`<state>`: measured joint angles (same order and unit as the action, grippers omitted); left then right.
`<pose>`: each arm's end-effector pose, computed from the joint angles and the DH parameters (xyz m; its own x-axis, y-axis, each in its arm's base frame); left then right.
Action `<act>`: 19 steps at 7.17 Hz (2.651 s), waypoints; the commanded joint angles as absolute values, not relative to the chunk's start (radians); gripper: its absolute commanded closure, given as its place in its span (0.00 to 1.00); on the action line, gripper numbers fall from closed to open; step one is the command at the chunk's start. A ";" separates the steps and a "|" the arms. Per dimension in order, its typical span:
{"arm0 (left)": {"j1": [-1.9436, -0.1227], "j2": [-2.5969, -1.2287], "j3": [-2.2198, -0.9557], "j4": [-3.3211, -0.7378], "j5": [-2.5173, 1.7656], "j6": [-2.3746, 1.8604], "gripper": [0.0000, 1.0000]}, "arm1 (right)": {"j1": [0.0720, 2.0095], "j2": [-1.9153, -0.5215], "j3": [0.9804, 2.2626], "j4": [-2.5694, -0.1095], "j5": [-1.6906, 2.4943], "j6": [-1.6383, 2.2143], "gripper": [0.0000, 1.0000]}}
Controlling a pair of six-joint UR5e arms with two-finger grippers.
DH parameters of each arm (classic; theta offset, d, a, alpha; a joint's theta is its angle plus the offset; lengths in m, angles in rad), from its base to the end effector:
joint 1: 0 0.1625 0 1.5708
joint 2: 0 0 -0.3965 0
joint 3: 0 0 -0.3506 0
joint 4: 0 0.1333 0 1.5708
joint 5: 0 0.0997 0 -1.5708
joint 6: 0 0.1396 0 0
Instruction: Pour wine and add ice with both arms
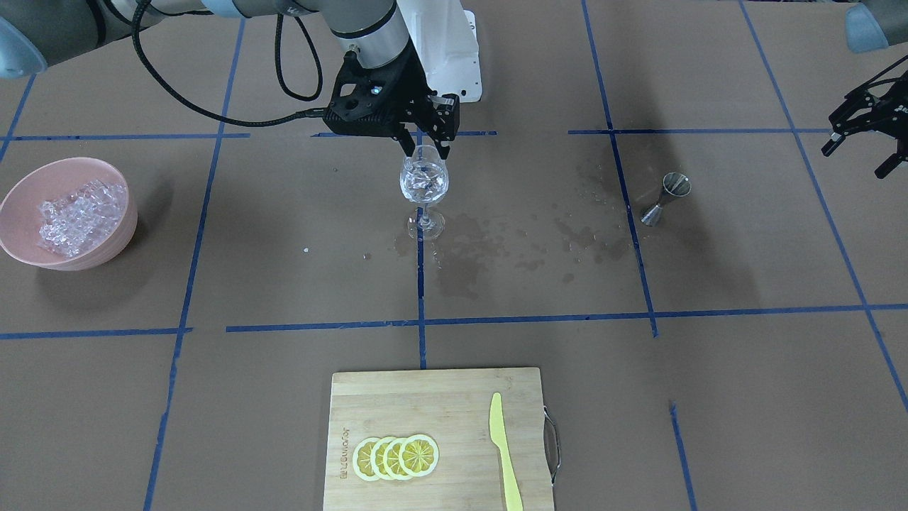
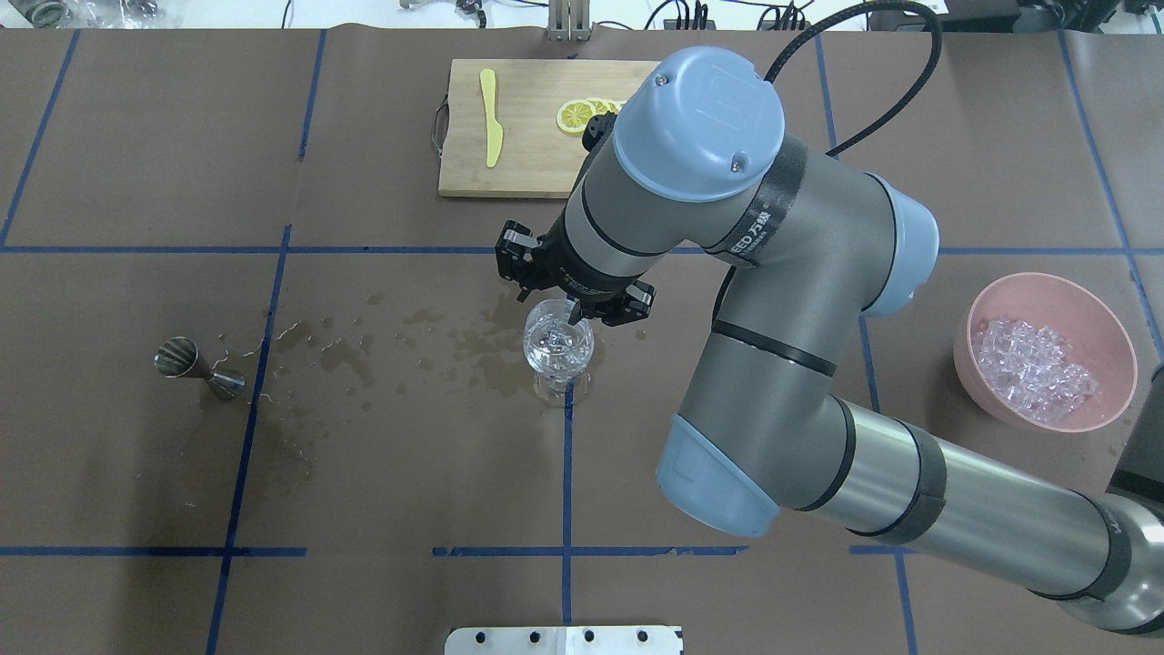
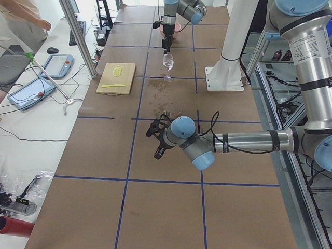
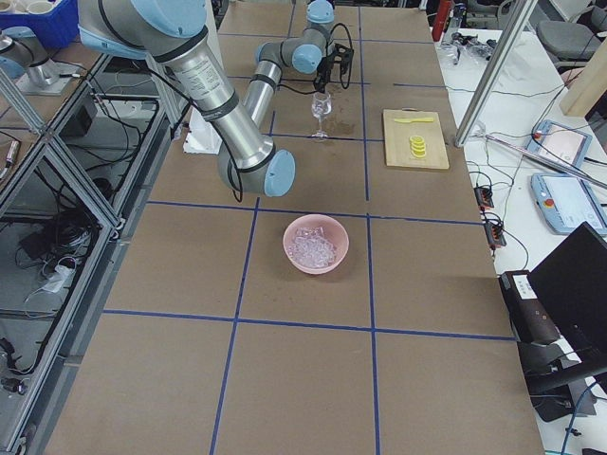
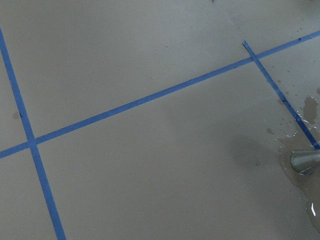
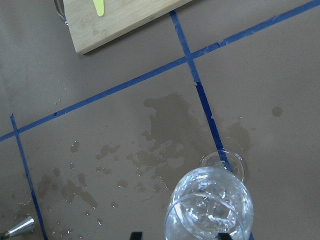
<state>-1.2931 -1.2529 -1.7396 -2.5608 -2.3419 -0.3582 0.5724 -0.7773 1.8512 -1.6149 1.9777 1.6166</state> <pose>0.0651 -0.3598 0.5837 0.5766 0.4271 -0.6965 0.0207 0.8446 0.5350 -0.4713 -0.3966 0.1129 0.4227 0.3224 0.8470 -0.2318 0.9420 -0.2428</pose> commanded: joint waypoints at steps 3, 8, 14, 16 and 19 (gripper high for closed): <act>-1.296 -1.252 -1.724 -2.554 -2.338 -0.290 0.00 | 0.798 -0.990 1.994 -1.617 2.142 1.501 0.00; -1.477 -1.452 -1.686 -2.068 -2.347 0.057 0.00 | 1.185 -1.406 2.040 -1.617 2.330 0.741 0.00; -1.609 -1.554 -1.736 -1.577 -2.347 0.221 0.00 | 1.465 -1.593 1.870 -1.795 2.316 -0.051 0.00; -1.606 -1.519 -1.747 -1.551 -2.350 0.225 0.00 | 1.473 -1.631 1.865 -1.787 2.322 -0.052 0.00; -1.601 -1.467 -1.731 -1.684 -2.346 0.229 0.00 | 1.489 -1.632 1.876 -1.787 2.326 -0.043 0.00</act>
<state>-1.6031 -1.4770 -1.7497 -1.6349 -2.3507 0.2273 1.4868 -1.6304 1.8693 -1.7873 2.3264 -0.0500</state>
